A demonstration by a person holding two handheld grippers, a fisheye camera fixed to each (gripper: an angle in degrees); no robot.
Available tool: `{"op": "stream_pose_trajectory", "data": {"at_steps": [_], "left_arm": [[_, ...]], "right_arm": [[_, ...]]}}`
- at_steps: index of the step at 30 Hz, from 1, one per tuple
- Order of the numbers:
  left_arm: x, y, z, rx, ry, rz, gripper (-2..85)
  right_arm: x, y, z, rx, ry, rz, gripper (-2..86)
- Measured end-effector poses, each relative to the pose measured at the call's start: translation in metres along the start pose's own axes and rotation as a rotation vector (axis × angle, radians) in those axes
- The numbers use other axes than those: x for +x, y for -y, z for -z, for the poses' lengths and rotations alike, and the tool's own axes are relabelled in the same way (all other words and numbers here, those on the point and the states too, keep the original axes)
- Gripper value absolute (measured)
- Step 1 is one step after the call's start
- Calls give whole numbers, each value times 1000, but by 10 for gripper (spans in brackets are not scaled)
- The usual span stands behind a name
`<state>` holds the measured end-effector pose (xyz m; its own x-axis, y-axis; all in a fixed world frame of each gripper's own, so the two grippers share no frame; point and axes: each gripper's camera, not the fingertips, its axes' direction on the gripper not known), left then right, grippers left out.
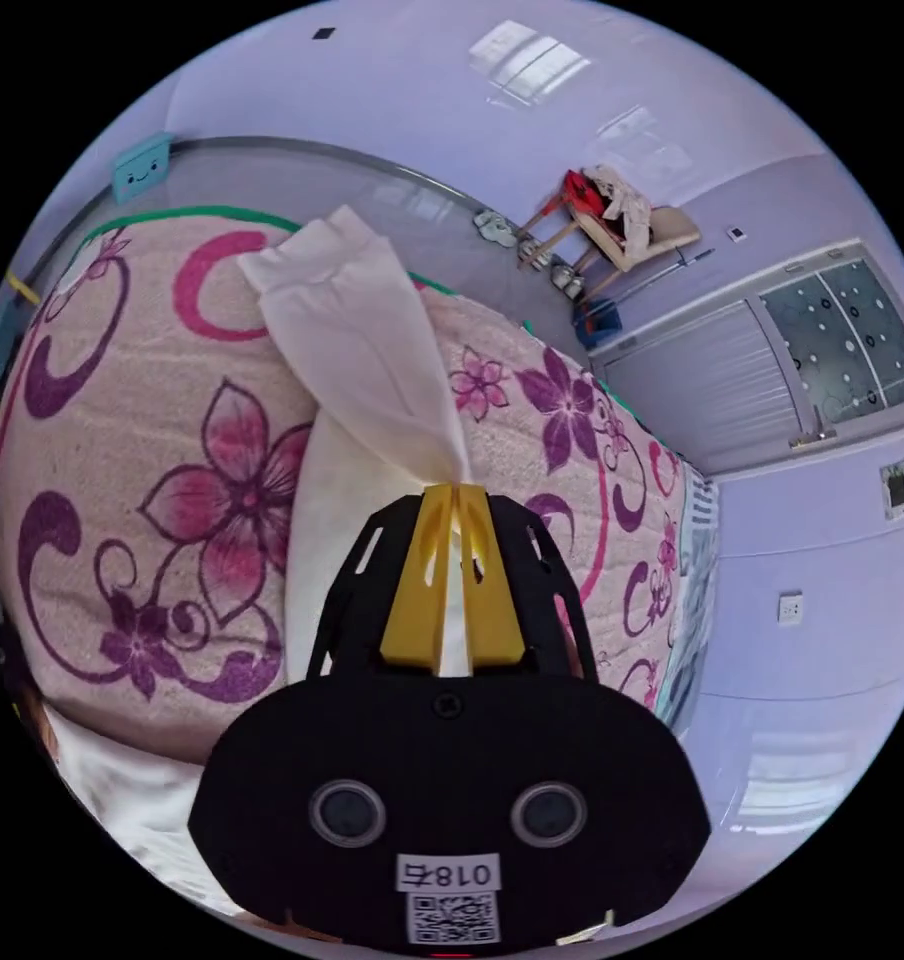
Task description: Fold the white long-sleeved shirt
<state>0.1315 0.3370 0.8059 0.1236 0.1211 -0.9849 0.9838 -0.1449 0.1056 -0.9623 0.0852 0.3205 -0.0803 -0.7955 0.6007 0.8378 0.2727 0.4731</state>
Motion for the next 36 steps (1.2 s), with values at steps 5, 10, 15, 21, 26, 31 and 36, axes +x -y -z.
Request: {"op": "stream_pose_trajectory", "data": {"at_steps": [5,10,15,21,26,31,36], "left_arm": [[-1,5,-1,-1,3,6,-10],[-4,11,2,12,-6,18,-10],[-5,17,6,18,-11,25,-10],[-5,23,12,21,-13,26,-10],[-6,27,19,24,-11,26,-10],[-7,32,27,29,-16,31,-10],[-7,37,39,36,-28,33,-10]], "right_arm": [[48,58,-48,-223,-58,-292,69],[74,56,-60,-173,269,-655,84],[59,38,-30,7,407,-705,99],[-52,66,40,194,250,-124,99],[-181,109,56,171,-164,500,93],[-213,144,34,4,-187,712,97],[-205,171,28,-92,-46,732,93]]}}
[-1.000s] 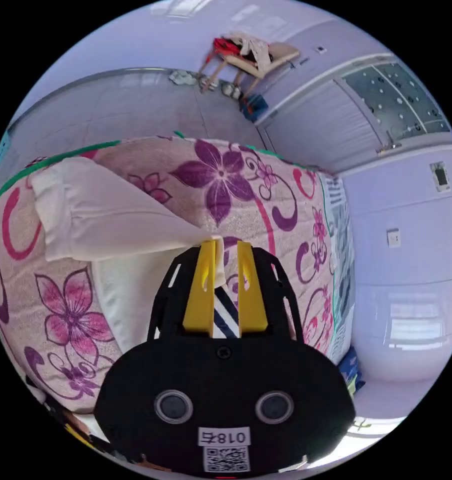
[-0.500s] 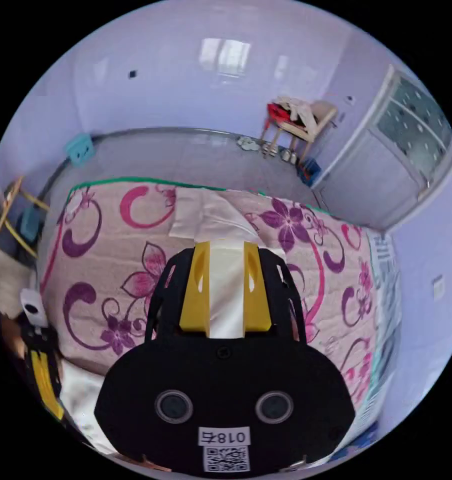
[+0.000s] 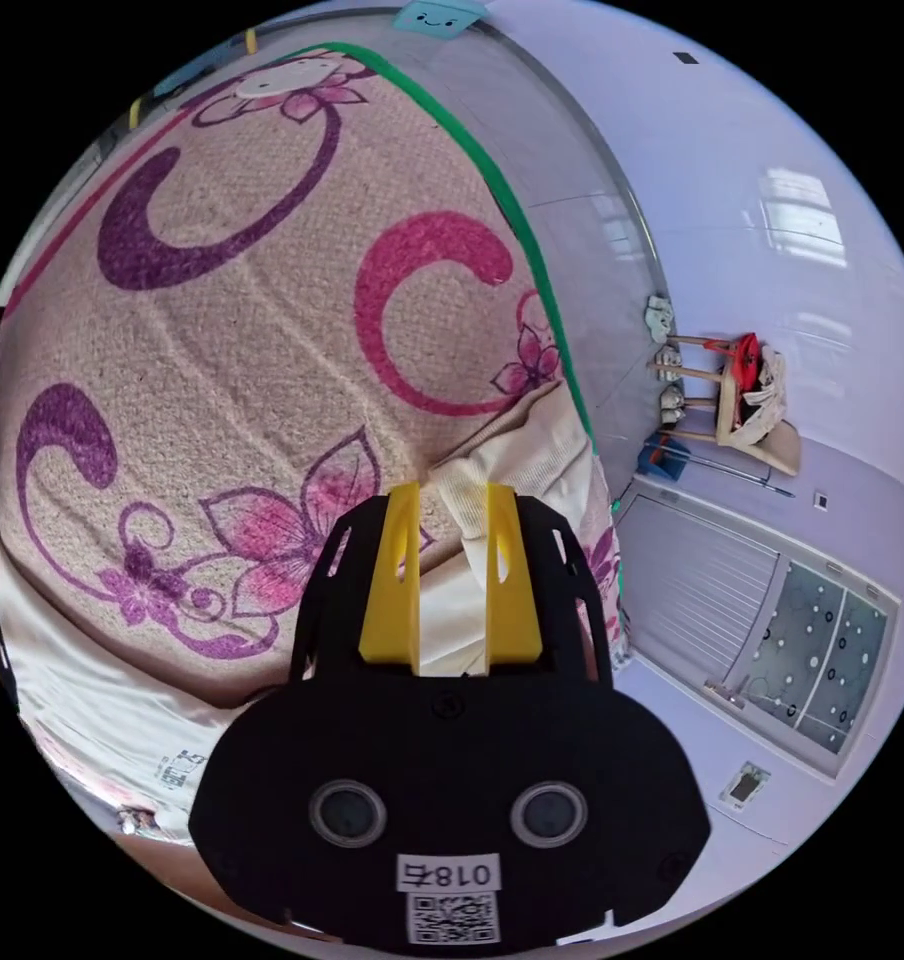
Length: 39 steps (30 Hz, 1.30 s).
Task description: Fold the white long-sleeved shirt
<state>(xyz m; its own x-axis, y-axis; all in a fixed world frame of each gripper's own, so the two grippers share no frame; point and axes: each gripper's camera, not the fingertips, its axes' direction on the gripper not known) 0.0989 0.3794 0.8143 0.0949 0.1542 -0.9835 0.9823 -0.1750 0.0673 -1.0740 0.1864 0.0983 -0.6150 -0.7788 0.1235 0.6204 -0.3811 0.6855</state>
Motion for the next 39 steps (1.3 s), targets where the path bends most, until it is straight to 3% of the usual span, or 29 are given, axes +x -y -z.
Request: {"op": "stream_pose_trajectory", "data": {"at_steps": [4,10,18,30,39], "left_arm": [[1,4,8,6,-11,0,-10],[3,10,23,13,-18,0,-10],[8,20,47,30,-63,-12,-10],[28,37,77,47,-140,-89,-10],[36,48,82,24,-97,-94,-10]], "right_arm": [[23,3,7,-36,64,12,28],[30,2,15,-59,97,-18,8],[52,-69,94,109,65,-186,2],[12,-317,298,277,-50,-391,1],[-138,-545,368,182,-84,-665,2]]}}
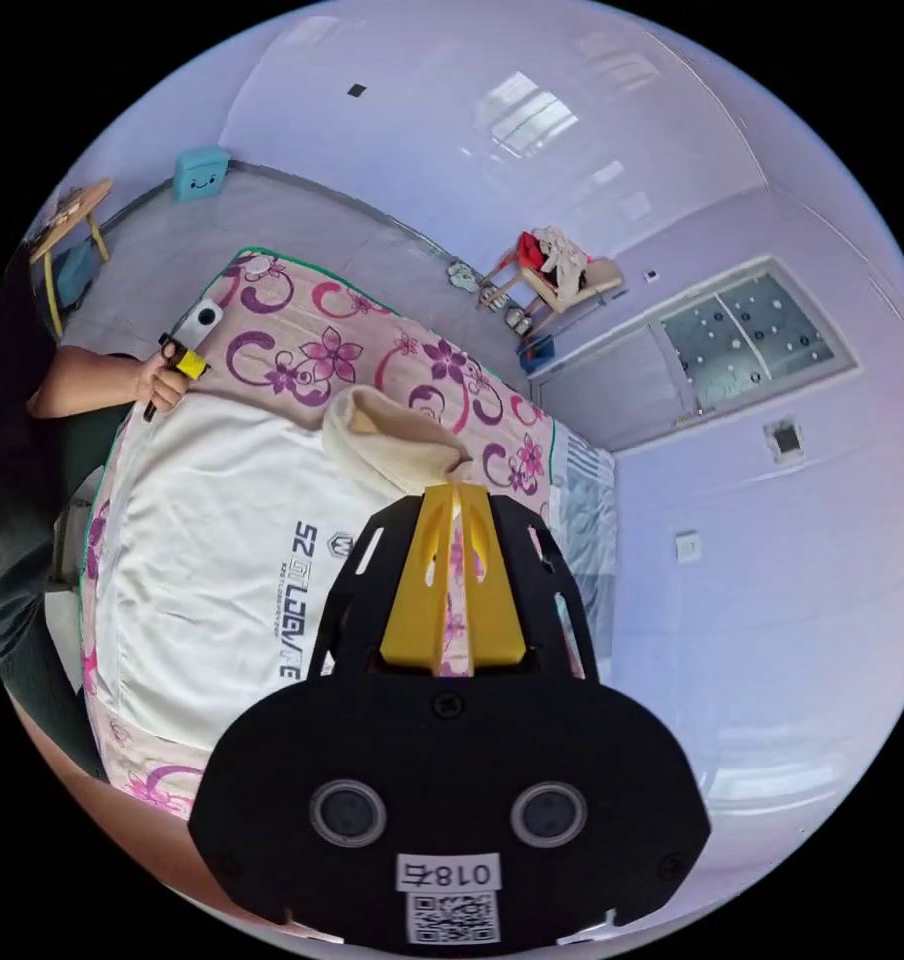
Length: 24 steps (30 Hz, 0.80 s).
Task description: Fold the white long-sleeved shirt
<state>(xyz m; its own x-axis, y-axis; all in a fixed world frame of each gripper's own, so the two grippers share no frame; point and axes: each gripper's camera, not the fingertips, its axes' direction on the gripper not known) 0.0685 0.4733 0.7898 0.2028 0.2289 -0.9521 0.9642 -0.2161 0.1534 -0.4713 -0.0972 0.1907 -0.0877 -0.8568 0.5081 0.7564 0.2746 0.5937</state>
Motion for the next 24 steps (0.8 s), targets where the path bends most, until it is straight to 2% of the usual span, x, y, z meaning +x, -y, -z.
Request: {"op": "stream_pose_trajectory", "data": {"at_steps": [5,8,11,16,18,21,22,24], "left_arm": [[1,7,2,-22,34,13,-10],[3,12,0,-49,53,18,-10],[5,16,-2,-64,64,19,-10],[8,25,-5,-76,75,30,-10],[12,31,-7,-76,74,27,-10],[19,38,-13,-76,65,18,-10],[22,40,-14,-74,59,12,-10],[34,48,-20,-69,20,-22,-10]], "right_arm": [[-42,-158,-30,-111,82,-275,3],[-74,-215,-60,-207,106,-386,4],[-85,-253,-57,-224,85,-465,4],[-68,-278,12,-132,-32,-457,1],[-69,-289,30,-154,-69,-425,0],[-75,-339,22,-364,-100,-494,1],[-80,-371,17,-467,-103,-576,2],[-90,-418,24,-512,-38,-728,5]]}}
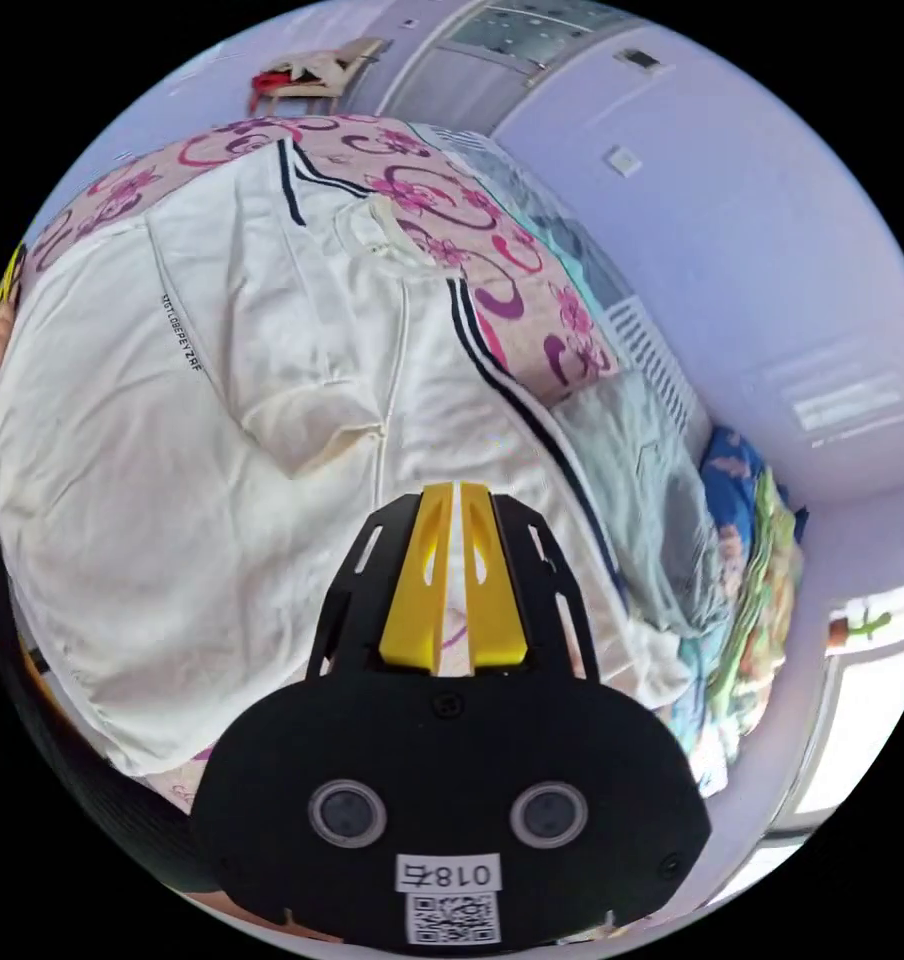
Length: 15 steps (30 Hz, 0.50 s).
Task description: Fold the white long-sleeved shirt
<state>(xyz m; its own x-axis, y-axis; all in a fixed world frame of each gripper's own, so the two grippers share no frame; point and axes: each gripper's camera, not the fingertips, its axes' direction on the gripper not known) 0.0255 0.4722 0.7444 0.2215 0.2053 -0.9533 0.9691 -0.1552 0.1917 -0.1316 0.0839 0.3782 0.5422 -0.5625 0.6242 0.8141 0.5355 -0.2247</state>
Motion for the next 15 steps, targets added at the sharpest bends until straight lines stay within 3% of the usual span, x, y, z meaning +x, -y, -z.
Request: {"op": "stream_pose_trajectory", "data": {"at_steps": [2,9,15], "left_arm": [[12,8,-5,11,-32,-30,-10],[75,46,-61,-96,137,-130,-10],[83,96,-159,-206,287,-129,-10]], "right_arm": [[23,-49,7,24,93,-175,9],[41,-115,70,275,333,-375,17],[68,-218,81,496,735,-693,7]]}}
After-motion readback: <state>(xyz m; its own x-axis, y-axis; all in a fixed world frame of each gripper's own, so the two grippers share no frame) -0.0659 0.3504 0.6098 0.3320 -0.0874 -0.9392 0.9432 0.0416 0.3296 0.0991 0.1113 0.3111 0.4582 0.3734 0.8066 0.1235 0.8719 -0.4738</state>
